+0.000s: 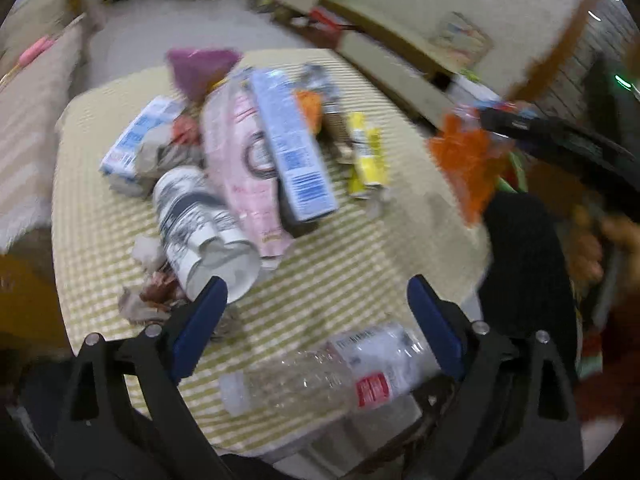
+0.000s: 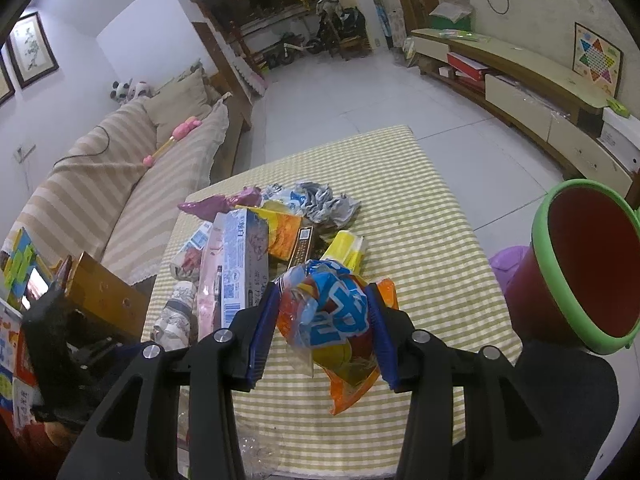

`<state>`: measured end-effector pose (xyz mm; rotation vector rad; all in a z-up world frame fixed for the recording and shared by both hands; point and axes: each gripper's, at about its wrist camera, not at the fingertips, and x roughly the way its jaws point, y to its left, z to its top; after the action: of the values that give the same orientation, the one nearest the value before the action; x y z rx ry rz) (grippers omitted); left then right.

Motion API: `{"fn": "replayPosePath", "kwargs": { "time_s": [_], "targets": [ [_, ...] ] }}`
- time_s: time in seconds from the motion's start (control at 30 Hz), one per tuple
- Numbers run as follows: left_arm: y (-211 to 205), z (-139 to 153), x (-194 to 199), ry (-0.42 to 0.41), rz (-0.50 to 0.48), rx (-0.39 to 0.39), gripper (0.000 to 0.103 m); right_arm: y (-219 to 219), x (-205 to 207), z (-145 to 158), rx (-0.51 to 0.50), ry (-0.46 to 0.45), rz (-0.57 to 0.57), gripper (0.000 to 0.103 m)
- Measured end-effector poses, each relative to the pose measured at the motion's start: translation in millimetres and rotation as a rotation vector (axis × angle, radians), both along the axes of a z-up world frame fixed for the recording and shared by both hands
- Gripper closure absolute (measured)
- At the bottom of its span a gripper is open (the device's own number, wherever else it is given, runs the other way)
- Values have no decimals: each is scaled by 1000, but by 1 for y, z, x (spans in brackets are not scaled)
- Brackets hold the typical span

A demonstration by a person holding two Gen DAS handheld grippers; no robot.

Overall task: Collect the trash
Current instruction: 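Grasp the clear plastic bottle with the left gripper while the right gripper holds the wrapper, then carry the bottle and wrapper to the red bin and release both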

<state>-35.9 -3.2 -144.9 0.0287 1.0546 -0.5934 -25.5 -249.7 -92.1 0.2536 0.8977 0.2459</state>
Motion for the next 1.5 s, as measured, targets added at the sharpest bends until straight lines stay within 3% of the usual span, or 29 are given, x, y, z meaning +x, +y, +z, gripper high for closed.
{"fn": "replayPosePath", "kwargs": {
  "time_s": [0.03,0.1,0.23,0.33,0.43,0.5,0.63,0.73,0.97,1.17,1.4,1.5],
  "targets": [
    [-4,4,-4,-8,-97,32,6,0,1,0,0,5,3,60],
    [-18,4,-11,-4,-233,102,5,1,2,-2,0,13,6,60],
    [-52,-13,-35,-67,-535,346,5,7,4,0,-9,17,15,60],
    [-65,-27,-38,-61,-638,366,5,13,5,1,-28,22,27,59],
    [-71,-42,-33,-21,-660,343,8,21,6,3,-58,30,42,59],
    [-71,-49,-30,-4,-653,327,14,26,8,4,-79,34,50,59],
    [-67,-50,-22,64,-596,231,46,41,13,4,-121,50,67,59],
    [-58,-48,-18,71,-554,164,52,52,18,1,-141,66,86,59],
    [-21,-36,-7,68,-379,54,55,77,30,-1,-169,73,128,60],
    [-4,0,6,66,-233,-57,55,75,36,7,-147,38,127,60],
    [1,40,18,29,-109,-150,55,30,24,16,-91,-7,31,60],
    [-24,58,28,-12,-103,-190,54,-3,18,21,-64,-28,-46,60]
  ]
}}
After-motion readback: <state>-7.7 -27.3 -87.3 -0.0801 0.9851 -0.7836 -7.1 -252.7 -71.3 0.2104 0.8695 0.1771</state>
